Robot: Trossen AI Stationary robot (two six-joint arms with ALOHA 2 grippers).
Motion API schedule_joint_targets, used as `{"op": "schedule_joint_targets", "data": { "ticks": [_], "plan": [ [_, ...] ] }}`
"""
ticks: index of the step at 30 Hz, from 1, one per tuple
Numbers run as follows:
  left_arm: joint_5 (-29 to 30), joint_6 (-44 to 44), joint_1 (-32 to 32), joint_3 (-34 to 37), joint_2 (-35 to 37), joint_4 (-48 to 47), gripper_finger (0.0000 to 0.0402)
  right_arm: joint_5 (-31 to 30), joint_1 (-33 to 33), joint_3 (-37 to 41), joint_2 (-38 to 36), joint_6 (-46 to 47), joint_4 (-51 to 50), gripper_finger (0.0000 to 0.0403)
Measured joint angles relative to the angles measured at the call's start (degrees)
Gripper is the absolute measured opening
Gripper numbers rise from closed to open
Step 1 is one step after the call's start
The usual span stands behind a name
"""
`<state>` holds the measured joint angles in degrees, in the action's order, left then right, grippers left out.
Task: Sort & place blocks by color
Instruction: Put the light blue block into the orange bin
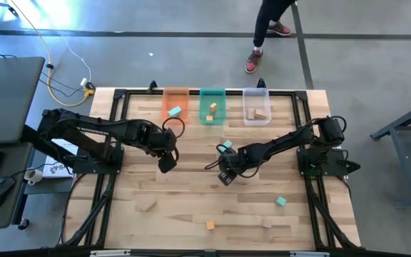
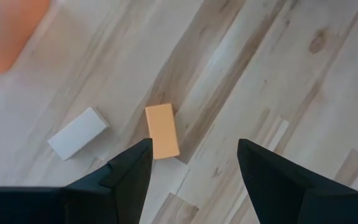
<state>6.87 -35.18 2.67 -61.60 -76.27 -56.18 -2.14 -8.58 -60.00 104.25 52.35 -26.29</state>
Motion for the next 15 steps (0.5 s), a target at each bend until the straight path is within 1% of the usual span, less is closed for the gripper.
{"op": "schedule_joint_targets", "data": {
  "ticks": [5, 11, 15],
  "plan": [
    [-0.2, 4.3, 3.1, 0.0, 0.0, 0.6, 0.0222, 2.6, 0.9, -3.6, 0.2, -4.7, 0.6, 0.0097],
    [-0.2, 10.6, 8.2, 0.0, 0.1, 0.8, 0.0222, 2.3, 4.7, -8.1, 0.2, -10.5, 0.4, 0.0097],
    [-1.2, 15.2, 12.4, 0.0, 0.1, 0.9, 0.0222, 4.4, 7.7, -11.2, 0.2, -15.1, 0.2, 0.0097]
  ]
}}
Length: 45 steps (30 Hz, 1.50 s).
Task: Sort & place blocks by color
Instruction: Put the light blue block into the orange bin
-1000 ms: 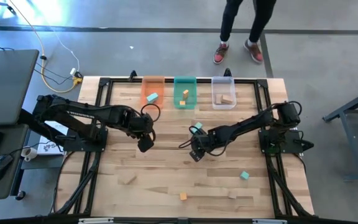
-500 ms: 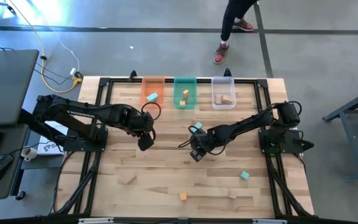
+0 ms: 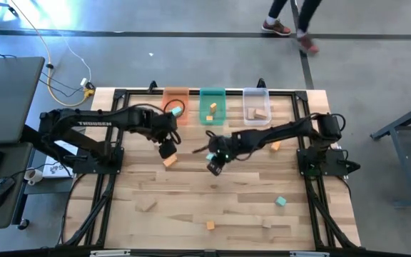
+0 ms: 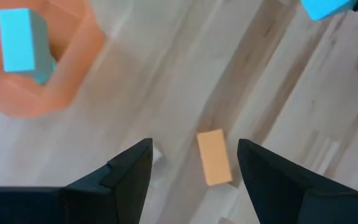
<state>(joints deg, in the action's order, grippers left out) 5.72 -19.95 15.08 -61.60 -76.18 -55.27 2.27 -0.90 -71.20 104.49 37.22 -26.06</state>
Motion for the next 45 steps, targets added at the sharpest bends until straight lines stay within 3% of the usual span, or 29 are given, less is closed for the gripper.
{"op": "schedule_joint_targets", "data": {
  "ticks": [10, 24, 45],
  "plan": [
    [-6.1, 12.9, 12.8, 0.0, 0.0, 5.4, 0.0222, 2.9, 8.9, -8.6, -0.1, -8.3, -1.1, 0.0097],
    [-21.1, 28.3, 28.6, -4.6, 0.0, 13.2, 0.0222, 4.9, 17.8, -20.2, -0.2, -13.2, -5.0, 0.0097],
    [-42.2, 33.4, 37.5, -13.8, 0.0, 20.4, 0.0222, 1.8, 20.8, -32.9, -0.2, -20.8, -5.0, 0.0097]
  ]
}}
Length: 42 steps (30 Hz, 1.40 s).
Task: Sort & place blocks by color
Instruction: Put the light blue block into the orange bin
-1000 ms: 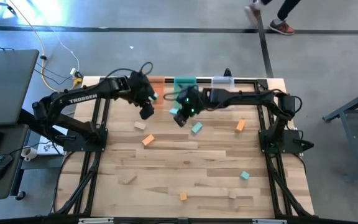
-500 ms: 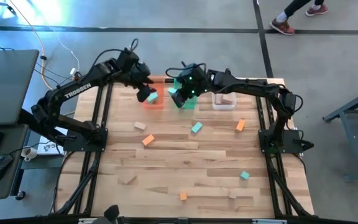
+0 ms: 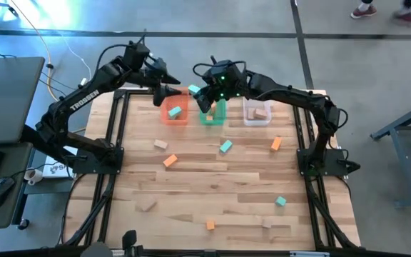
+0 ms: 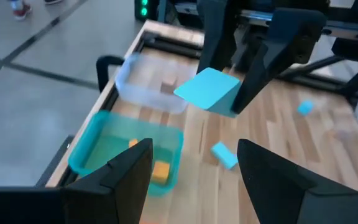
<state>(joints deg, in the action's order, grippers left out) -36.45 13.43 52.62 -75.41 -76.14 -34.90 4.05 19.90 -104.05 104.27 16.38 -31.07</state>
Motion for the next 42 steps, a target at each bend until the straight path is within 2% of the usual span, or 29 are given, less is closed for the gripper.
{"op": "schedule_joint_targets", "data": {
  "ticks": [5, 13, 20, 23, 32, 38, 42],
  "plan": [
    [-5.6, -3.5, 0.7, -0.8, 0.0, 1.1, 0.0222, 0.0, 0.0, -3.1, 0.0, -2.9, 0.0, 0.0097],
    [-9.9, -10.9, 0.4, -0.8, 0.0, 3.5, 0.0246, 0.8, 0.6, -6.6, 0.0, -9.3, -1.5, 0.0097],
    [-15.9, -12.8, -1.8, -0.8, 0.0, 8.6, 0.0268, 7.4, 2.4, -7.7, 0.0, -12.8, -3.2, 0.0097],
    [-14.5, -12.5, -3.2, -0.9, 0.0, 10.1, 0.0268, 11.0, 3.0, -7.7, 0.0, -14.1, -3.4, 0.0097],
    [-5.3, -11.8, -5.6, -0.9, 0.0, 10.4, 0.0268, 14.9, 3.4, -7.7, -0.6, -16.1, -3.7, 0.0097],
    [-5.3, -12.5, -7.0, -0.9, 0.0, 11.5, 0.0268, 17.7, 3.4, -7.7, -0.6, -18.3, -4.4, 0.0097],
    [-5.3, -13.9, -7.8, -0.9, 0.0, 14.5, 0.0268, 21.6, 3.5, -7.7, -0.6, -19.8, -4.4, 0.0097]
  ]
}}
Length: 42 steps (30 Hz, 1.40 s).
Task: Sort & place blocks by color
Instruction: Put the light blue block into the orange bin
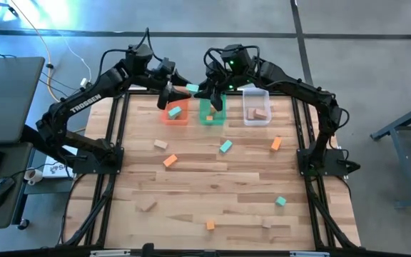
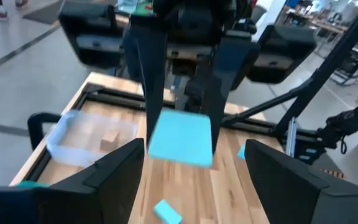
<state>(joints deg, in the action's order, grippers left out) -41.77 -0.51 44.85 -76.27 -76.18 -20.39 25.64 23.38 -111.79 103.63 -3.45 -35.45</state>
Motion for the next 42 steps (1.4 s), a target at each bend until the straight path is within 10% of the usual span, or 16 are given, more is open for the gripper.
{"op": "schedule_joint_targets", "data": {
  "ticks": [9, 21, 42],
  "plan": [
    [0.3, -1.9, -1.5, 0.0, -0.6, 2.3, 0.0247, 1.7, 0.0, 0.0, 0.0, -1.1, 0.6, 0.0097],
    [0.7, 1.3, -1.5, 0.0, -0.6, 3.3, 0.0104, 4.4, 1.2, 0.0, 0.0, -0.5, 0.6, 0.0097],
    [4.1, 8.5, 1.6, 0.4, -0.6, -6.6, 0.0104, -8.7, -0.2, 0.0, 0.0, 5.1, -2.9, 0.0231]
  ]
}}
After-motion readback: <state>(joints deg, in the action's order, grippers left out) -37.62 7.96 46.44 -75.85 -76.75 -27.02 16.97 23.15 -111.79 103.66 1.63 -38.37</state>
